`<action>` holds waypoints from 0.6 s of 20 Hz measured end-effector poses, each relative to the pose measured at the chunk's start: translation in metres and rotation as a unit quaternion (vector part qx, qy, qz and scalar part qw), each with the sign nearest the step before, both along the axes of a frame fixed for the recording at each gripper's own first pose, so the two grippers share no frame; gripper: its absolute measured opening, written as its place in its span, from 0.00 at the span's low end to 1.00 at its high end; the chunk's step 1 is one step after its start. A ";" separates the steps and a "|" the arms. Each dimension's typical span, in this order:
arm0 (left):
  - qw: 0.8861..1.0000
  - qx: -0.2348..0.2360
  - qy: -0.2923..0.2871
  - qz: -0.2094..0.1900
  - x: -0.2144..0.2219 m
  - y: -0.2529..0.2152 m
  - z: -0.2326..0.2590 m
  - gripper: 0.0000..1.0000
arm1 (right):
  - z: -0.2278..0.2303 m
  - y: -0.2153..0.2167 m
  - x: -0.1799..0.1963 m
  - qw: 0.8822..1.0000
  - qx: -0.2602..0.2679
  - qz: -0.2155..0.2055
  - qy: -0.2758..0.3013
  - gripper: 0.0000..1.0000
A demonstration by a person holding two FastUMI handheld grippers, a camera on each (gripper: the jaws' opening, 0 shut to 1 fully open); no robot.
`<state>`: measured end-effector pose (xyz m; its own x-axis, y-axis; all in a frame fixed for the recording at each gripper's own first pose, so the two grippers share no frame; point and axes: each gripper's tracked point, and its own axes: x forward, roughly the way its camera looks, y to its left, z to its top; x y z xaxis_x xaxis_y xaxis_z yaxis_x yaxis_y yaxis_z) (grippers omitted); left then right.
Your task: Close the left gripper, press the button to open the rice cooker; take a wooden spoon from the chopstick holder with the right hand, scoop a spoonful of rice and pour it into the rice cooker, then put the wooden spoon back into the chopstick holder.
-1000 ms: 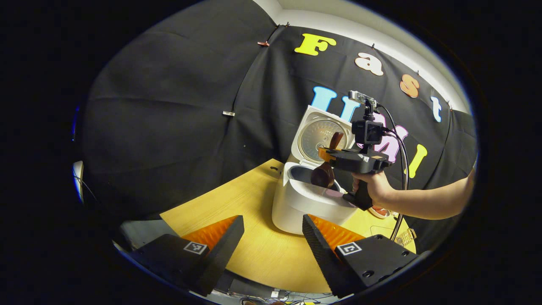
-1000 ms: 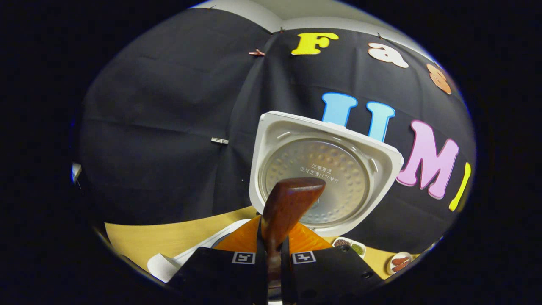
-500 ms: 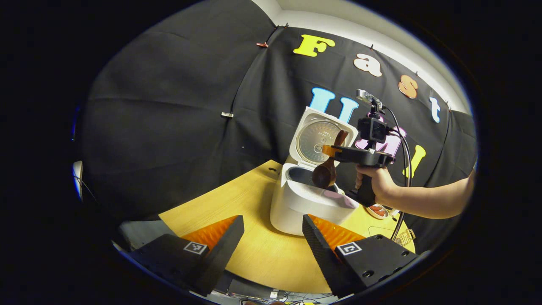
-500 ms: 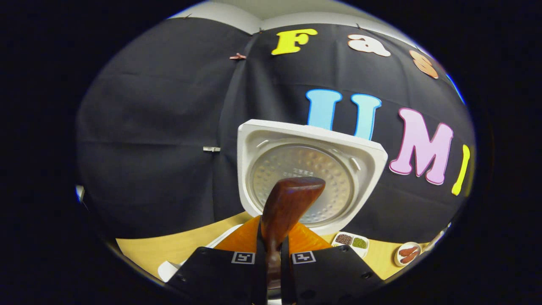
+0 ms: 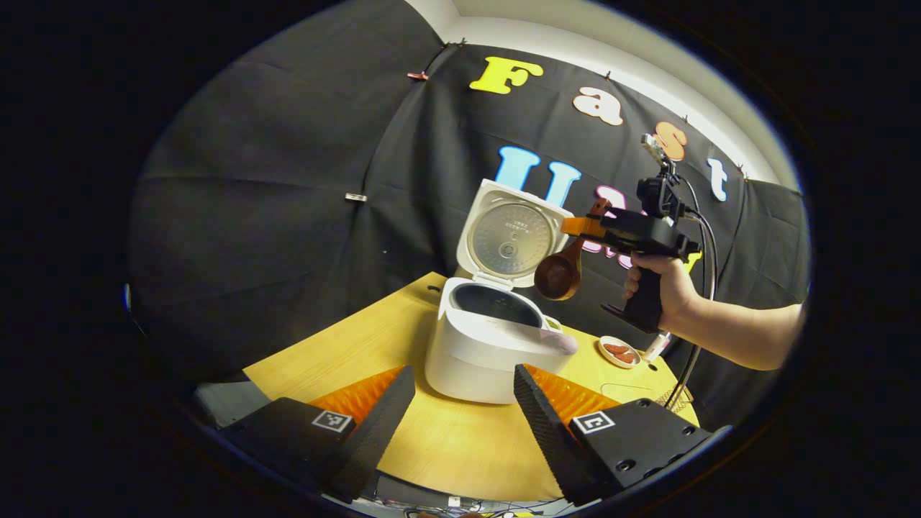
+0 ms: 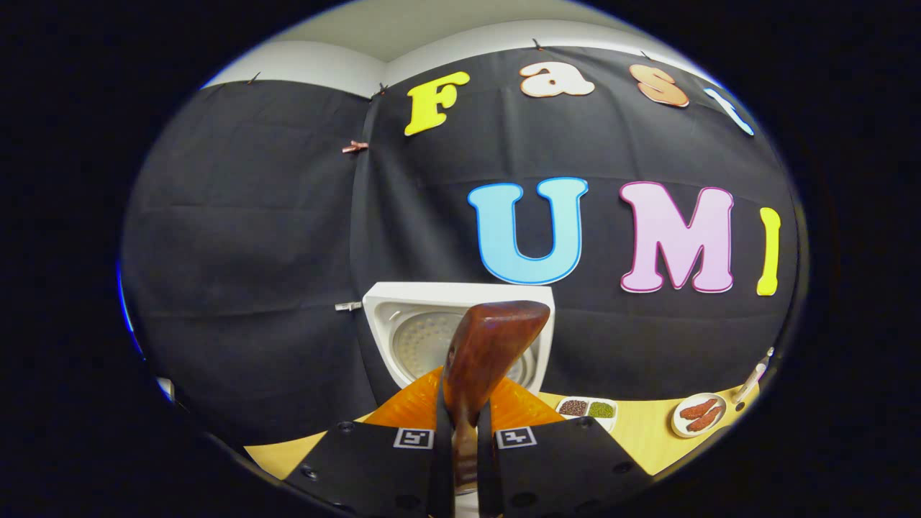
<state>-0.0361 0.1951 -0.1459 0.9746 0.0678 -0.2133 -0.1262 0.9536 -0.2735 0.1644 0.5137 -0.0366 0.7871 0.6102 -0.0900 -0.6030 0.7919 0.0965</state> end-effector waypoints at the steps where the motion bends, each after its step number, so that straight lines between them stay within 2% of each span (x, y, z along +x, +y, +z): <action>1: 1.000 0.002 -0.001 -0.009 0.003 -0.008 0.001 0.95 | 0.008 -0.012 0.000 1.000 0.009 -0.005 0.003 0.17; 2: 1.000 0.004 -0.002 -0.017 0.005 -0.017 0.002 0.95 | 0.014 -0.025 -0.001 1.000 0.017 -0.011 0.008 0.17; 3: 1.000 0.005 -0.003 -0.026 0.007 -0.026 0.004 0.95 | 0.019 -0.040 -0.001 0.999 0.024 -0.019 0.012 0.12; 4: 0.999 0.007 -0.004 -0.035 0.011 -0.036 0.005 0.95 | 0.024 -0.056 0.001 0.999 0.030 -0.027 0.015 0.17; 12: 0.995 0.017 -0.003 -0.094 0.033 -0.107 0.016 0.95 | 0.034 -0.211 0.016 0.991 0.030 -0.125 0.025 0.17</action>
